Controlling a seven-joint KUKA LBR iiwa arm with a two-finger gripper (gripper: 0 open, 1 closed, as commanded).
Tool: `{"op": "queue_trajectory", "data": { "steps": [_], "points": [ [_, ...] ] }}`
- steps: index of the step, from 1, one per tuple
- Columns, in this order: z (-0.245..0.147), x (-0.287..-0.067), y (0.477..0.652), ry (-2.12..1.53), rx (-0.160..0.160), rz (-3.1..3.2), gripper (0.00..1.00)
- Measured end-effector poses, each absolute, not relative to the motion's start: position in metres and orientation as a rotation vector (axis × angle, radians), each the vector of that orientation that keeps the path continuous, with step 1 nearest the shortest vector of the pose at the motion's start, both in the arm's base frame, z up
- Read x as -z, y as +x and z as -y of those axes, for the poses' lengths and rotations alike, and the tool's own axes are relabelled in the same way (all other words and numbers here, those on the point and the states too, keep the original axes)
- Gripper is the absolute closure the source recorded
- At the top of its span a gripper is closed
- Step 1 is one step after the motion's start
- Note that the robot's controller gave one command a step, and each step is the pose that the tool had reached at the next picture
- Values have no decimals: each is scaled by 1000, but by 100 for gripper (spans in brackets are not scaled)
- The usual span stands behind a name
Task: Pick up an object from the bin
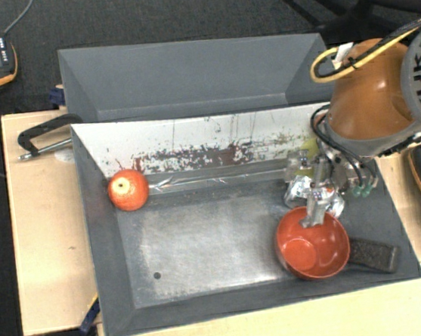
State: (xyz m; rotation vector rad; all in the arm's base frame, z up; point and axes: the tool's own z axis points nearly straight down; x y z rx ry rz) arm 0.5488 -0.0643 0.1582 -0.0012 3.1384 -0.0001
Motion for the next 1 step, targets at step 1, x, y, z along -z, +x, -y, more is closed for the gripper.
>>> {"op": "queue_trajectory", "data": {
  "steps": [1],
  "points": [
    [85, -76, 504, -367, -1, -3119, 0]
  ]
}}
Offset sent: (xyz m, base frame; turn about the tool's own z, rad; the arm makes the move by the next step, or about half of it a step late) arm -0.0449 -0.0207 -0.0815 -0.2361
